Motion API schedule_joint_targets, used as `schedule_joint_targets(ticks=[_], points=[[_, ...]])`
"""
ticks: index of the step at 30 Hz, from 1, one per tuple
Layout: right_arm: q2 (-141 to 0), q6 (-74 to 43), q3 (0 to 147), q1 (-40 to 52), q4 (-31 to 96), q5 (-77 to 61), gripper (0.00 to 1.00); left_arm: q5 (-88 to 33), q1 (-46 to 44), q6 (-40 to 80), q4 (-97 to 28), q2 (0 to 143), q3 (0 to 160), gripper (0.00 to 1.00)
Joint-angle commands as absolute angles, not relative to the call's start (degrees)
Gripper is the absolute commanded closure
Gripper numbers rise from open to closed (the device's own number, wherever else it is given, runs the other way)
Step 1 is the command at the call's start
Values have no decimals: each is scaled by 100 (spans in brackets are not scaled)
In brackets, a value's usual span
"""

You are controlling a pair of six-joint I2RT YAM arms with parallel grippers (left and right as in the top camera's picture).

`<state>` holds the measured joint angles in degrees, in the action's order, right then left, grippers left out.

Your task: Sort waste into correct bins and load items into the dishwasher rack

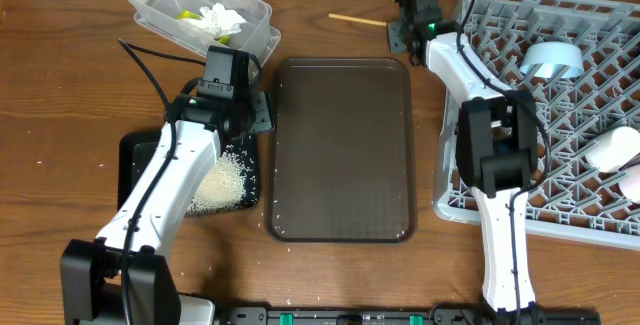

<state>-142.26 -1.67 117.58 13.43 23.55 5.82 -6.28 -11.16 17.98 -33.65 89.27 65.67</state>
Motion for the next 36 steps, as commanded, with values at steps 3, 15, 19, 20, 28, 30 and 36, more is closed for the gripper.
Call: schedule_joint_targets(ticks=[3,15,19,20,28,30,36], points=[[-13399,-97,11782,1367,2016,558,61,-668,-1122,1785,-3387,8927,6672,40],[-13476,1057,11876,1424,3310,-768,61,-668,-1122,1782,-3385,8927,6672,40],[-13434,1885,12230,1415,4425,-1352,56,-670,-1122,1785,-3387,8927,6672,40],[-13434,1981,12291,1402,4584,-1376,55,-670,-1122,1785,-3387,8927,6672,40],[-13456,2143,12453,1339,4759,-871,51,-670,-1122,1785,-3387,8927,6672,40],[-13472,2108,12449,1317,4639,-788,52,-670,-1122,1785,-3387,8927,6672,40],[-13719,2237,12438,1260,4523,-668,53,-670,-1122,1785,-3406,8927,6672,40]])
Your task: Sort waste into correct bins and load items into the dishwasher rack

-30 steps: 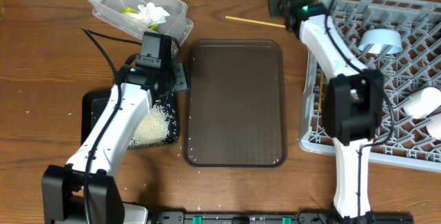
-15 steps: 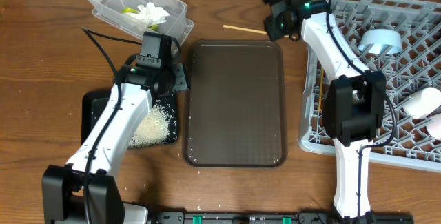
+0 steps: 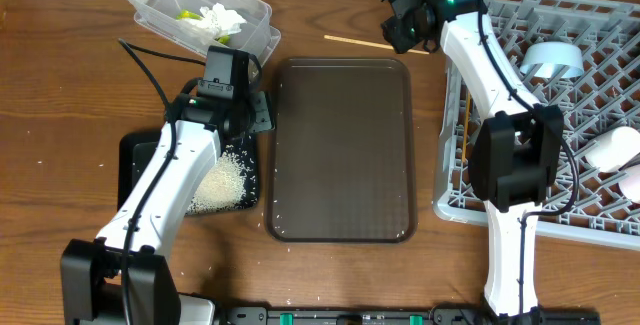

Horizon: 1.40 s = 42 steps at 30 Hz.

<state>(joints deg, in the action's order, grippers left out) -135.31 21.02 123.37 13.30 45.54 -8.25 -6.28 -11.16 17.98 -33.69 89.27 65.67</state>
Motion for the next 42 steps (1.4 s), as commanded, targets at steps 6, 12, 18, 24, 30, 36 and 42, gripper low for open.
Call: schedule_joint_targets(ticks=[6,12,18,24,30,36,42], points=[[-14243,2368,12438,1258,4392,-637,53,-668,-1122,1785,-3470,8927,6672,40],[-14521,2366,12438,1260,4056,-578,51,-668,-1122,1782,-3489,8927,6672,40],[-14639,2366,12438,1229,3820,-580,52,-670,-1122,1785,-3494,8927,6672,40],[-14794,2366,12436,1229,4047,-580,53,-668,-1122,1785,-3494,8927,6672,40],[-14827,2366,12427,1227,4115,-580,53,-670,-1122,1785,-3494,8927,6672,40],[-14827,2364,12427,1229,4477,-711,54,-670,-1122,1785,-3509,8927,6672,40],[-14827,2364,12427,1229,4799,-755,65,-670,-1122,1785,-3514,8927,6672,40]])
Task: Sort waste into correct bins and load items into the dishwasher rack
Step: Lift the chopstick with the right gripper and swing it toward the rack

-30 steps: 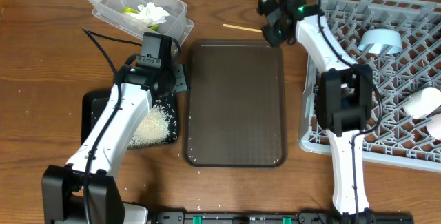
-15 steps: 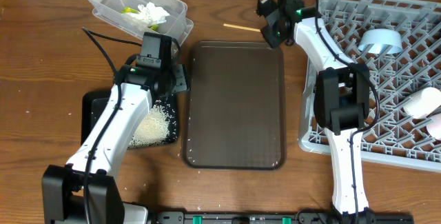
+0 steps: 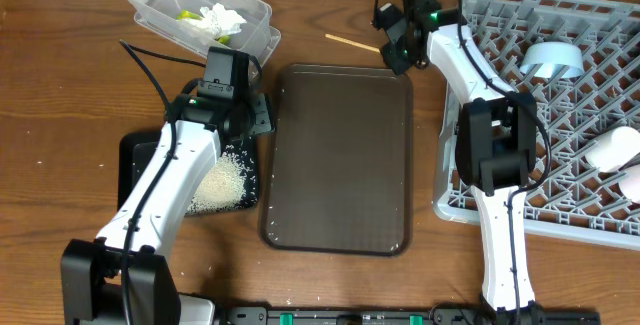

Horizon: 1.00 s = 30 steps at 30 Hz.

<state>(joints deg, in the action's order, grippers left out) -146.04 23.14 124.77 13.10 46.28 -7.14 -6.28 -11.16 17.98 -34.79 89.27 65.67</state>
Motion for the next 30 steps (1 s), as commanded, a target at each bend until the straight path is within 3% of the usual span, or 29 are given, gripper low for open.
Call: schedule_joint_targets(ticks=[1,13,30], points=[[-14827,2364,12427,1229,4807,-753,69,-670,-1122,1785,-3514,8927,6672,40],[-14827,2351,12427,1229,4829,-607,89,-670,-1122,1785,-3514,8927,6672,40],[-14772,1625,12481,1162,4869,-30,99,-670,-1122,1785,-3514,8927,6672,40]])
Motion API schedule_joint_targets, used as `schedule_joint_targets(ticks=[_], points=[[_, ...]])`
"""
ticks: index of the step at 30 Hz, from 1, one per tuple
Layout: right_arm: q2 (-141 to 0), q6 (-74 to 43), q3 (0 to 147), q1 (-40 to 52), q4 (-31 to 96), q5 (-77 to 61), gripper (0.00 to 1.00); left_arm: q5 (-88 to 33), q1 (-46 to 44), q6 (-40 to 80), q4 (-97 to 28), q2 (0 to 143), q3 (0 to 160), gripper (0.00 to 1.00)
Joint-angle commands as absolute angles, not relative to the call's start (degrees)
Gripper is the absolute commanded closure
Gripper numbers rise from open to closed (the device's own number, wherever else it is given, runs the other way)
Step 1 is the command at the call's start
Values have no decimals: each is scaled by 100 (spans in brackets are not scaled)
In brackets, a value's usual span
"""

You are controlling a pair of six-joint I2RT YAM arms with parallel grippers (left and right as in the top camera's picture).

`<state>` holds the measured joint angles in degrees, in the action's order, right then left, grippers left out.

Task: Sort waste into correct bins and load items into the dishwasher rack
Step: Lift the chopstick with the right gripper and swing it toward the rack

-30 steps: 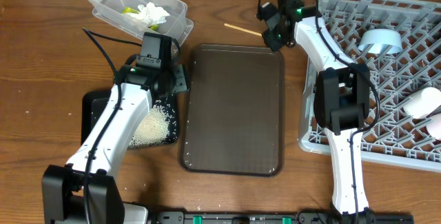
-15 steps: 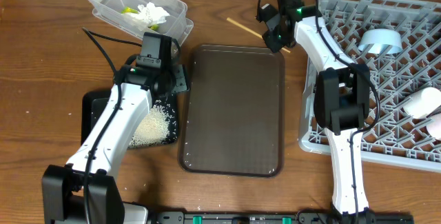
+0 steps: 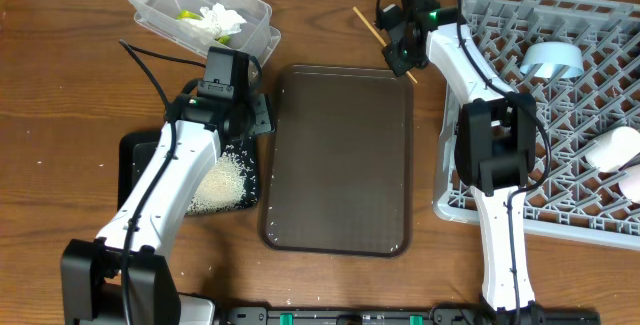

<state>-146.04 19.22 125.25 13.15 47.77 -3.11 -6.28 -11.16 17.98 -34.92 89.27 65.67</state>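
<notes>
A thin wooden stick point(image 3: 365, 22) lies slantwise at the brown tray's point(image 3: 340, 165) far right corner. It runs from the bare table down through my right gripper point(image 3: 397, 45), whose jaws look shut on it. The stick's lower end point(image 3: 410, 77) pokes out over the tray corner. My left gripper point(image 3: 256, 115) hangs at the tray's left edge, over the black bin point(image 3: 140, 150) of white grains point(image 3: 222, 180). Its jaws are hidden from above. The grey dishwasher rack point(image 3: 500, 205) stands at the right.
A clear bin holding white tissue point(image 3: 215, 18) and a green scrap sits at the back left. In the rack are a pale blue cup point(image 3: 552, 62) and white pieces point(image 3: 615, 150) at its right edge. A black cable point(image 3: 150, 55) trails by the left arm.
The stick lay nearly level on the table left of my right gripper. Now it is turned steeply and passes through the gripper. The left arm and the tray are unchanged.
My right gripper first hovered by the rack's far left corner, the stick lying further back. Then it stood higher with the stick closer to the tray. Later it sat at the stick's right end and the tray had shifted slightly. Now it holds the slanted stick.
</notes>
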Motion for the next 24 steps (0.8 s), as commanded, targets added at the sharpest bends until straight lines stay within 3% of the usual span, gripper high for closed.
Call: schedule_joint_targets(ticks=[1,24], points=[[-14741,1625,12490,1144,4866,-45,99,-670,-1122,1785,-3514,8927,6672,40],[-13072,954,12492,766,5577,-972,99,-668,-1122,1782,-3511,8925,6672,40]])
